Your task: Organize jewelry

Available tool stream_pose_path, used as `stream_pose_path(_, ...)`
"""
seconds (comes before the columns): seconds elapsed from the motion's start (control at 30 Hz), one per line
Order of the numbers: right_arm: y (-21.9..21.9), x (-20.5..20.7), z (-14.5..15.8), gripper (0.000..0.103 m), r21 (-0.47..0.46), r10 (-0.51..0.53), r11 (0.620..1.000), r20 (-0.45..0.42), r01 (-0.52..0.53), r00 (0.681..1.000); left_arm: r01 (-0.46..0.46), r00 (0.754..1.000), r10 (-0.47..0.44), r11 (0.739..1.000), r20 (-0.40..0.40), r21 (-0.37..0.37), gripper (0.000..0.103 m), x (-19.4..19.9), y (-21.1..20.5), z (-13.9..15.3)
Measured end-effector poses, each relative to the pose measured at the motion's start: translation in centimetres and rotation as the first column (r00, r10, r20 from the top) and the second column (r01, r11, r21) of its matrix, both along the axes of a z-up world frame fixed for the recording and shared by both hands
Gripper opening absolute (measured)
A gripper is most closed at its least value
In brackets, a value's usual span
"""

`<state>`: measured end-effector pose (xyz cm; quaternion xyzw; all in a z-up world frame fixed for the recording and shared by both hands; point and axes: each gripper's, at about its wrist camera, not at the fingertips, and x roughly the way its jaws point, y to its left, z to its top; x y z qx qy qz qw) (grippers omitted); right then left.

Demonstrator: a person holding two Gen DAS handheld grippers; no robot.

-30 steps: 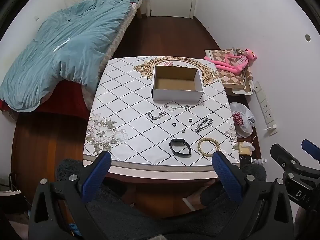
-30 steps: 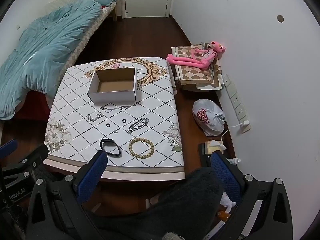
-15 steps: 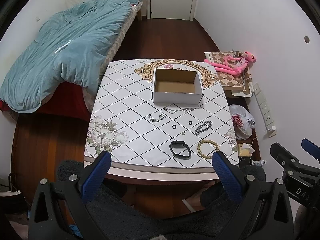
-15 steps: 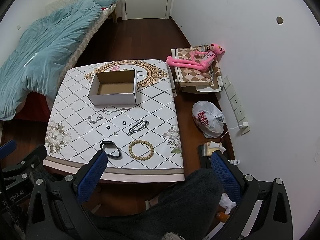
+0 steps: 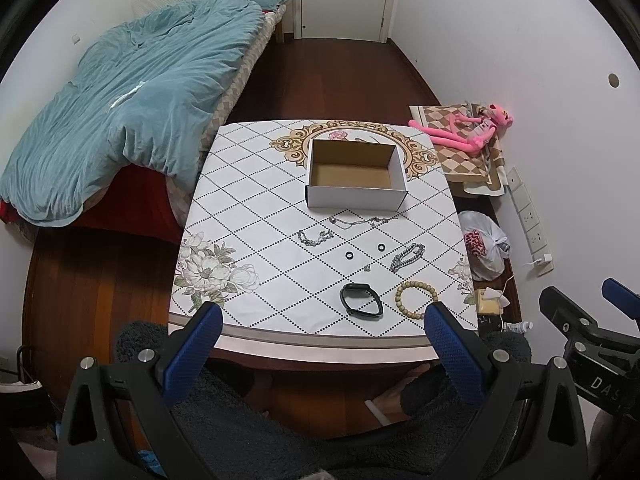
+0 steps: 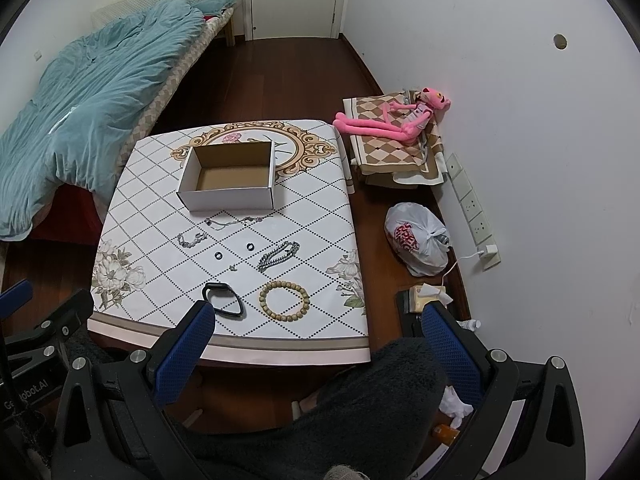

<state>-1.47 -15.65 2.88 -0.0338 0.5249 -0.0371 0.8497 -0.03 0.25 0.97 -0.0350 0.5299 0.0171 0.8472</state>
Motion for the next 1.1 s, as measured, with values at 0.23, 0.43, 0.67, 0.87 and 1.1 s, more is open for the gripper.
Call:
stream_pose_path(0.23,0.2,0.0,0.2,0.103,0.001,0.0,1.0,0.005,0.0,1.0,0.0,1.0,0.0,1.0,0.0,0.0,0.103,0.1,0.0,0.0)
stream_pose_path(0.43,0.1,0.0,0.3,0.103,0.004,0.0,1.0,0.011,0.0,1.0,0.0,1.0,0.0,1.0,0.009,-0.004,0.103,0.2,-0.1,0.8)
stream_pose_path(0.67,0.1,0.0,0.3,0.103,0.004,0.0,1.0,0.012,0.0,1.0,0.0,1.0,0.0,1.0,0.009,-0.002,0.103,0.1,-0.1,0.7)
stream_pose_path(0.87,0.1,0.0,0.4,0.103,0.006,-0.001,1.0,0.012,0.001,1.0,0.0,1.0,0.0,1.0,0.019,-0.005,0.103,0.1,-0.1,1.2)
stream_pose_path(1.1,0.4,0.1,0.8,0.103,0.01,0.003,1.0,0.016,-0.003,1.0,0.001,1.0,-0.001,1.0,0.029,-0.007,0.103,-0.2,0.0,1.3)
